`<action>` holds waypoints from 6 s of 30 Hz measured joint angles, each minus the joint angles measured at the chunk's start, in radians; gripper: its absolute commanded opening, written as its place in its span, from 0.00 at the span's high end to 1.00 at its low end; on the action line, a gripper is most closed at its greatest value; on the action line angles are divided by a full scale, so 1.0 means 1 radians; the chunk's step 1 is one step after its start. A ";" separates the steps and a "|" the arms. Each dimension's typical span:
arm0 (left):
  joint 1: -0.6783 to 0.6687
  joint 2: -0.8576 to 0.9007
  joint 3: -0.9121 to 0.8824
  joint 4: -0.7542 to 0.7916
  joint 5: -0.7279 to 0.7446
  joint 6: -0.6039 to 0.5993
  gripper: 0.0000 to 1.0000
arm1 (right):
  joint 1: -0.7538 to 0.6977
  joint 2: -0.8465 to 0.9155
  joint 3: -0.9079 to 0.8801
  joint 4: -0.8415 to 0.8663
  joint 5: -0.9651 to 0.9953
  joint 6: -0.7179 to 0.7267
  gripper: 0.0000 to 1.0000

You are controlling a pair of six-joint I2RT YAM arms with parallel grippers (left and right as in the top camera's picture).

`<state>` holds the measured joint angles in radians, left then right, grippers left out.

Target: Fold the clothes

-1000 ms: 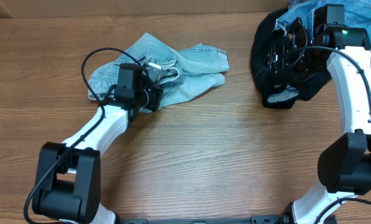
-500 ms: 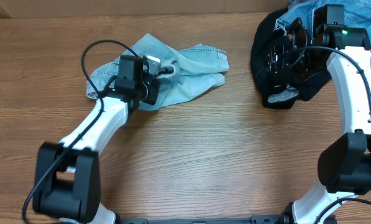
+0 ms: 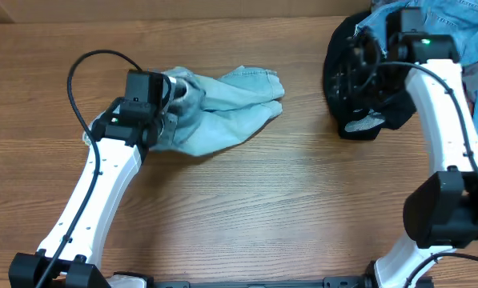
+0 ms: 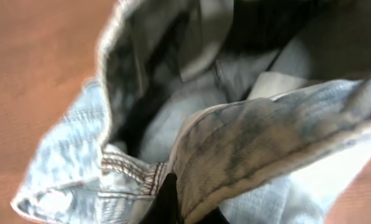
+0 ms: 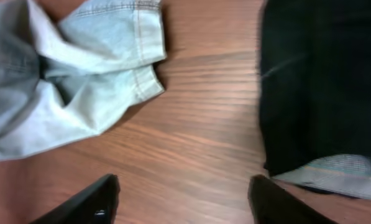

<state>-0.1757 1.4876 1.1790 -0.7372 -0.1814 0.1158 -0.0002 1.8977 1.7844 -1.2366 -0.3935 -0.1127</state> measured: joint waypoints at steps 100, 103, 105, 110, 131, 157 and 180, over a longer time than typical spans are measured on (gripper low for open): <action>0.087 -0.125 0.272 -0.198 0.182 -0.134 0.00 | 0.111 0.018 0.606 -0.021 0.183 0.453 0.96; 0.087 -0.129 0.249 -0.232 0.294 -0.139 0.00 | 0.111 0.018 0.606 -0.020 0.184 0.452 0.96; 0.087 -0.138 0.183 -0.204 0.333 -0.146 0.00 | 0.111 0.018 0.606 -0.023 0.185 0.452 0.96; 0.087 -0.141 -0.120 0.038 0.381 -0.164 0.02 | 0.111 0.018 0.607 -0.031 0.186 0.452 0.96; 0.087 0.174 -0.410 0.698 0.368 0.024 0.86 | 0.111 0.018 0.607 -0.043 0.188 0.447 0.44; 0.163 0.142 -0.368 0.687 0.320 0.043 0.96 | 0.565 -0.074 -0.147 0.042 0.359 0.465 0.24; 0.164 0.142 -0.368 0.682 0.362 0.044 0.96 | 0.858 -0.023 -0.436 0.631 0.517 0.355 0.29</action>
<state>-0.0120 1.6299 0.8108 -0.0555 0.1806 0.1596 0.8574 1.8751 1.3479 -0.6056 0.1234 0.2420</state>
